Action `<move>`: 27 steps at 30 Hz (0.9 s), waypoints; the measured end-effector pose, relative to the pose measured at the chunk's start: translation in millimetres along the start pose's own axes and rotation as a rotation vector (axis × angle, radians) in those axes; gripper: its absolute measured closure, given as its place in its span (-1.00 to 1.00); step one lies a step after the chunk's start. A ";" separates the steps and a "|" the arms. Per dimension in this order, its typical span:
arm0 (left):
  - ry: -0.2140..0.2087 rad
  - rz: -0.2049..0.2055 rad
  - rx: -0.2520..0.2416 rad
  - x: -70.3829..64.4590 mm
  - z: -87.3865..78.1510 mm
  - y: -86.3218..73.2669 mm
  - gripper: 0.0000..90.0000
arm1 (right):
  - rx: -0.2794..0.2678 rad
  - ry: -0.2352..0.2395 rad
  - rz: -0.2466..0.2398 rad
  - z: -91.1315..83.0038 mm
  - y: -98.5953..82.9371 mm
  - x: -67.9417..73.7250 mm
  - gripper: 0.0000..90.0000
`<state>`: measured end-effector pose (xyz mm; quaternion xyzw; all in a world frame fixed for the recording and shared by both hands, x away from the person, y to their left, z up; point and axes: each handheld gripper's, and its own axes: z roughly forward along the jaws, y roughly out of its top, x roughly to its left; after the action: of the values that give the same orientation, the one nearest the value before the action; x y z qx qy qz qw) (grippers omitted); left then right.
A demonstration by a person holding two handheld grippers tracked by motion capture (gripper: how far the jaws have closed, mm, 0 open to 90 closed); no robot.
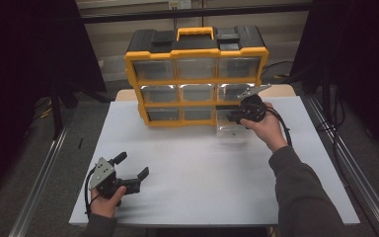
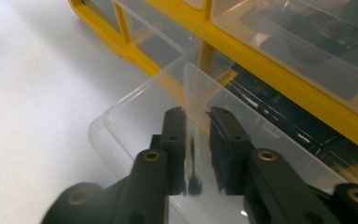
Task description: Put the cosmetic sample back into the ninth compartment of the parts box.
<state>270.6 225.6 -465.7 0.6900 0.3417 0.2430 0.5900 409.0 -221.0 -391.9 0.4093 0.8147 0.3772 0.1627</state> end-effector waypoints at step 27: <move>0.005 0.032 0.012 -1.7 -0.4 0.5 -0.95 | -0.187 0.052 0.065 -50.9 -43.4 18.7 -0.46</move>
<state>269.3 224.5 -465.1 0.6983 0.3334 0.2520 0.5812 344.6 -247.2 -389.9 0.4087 0.7661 0.4672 0.1664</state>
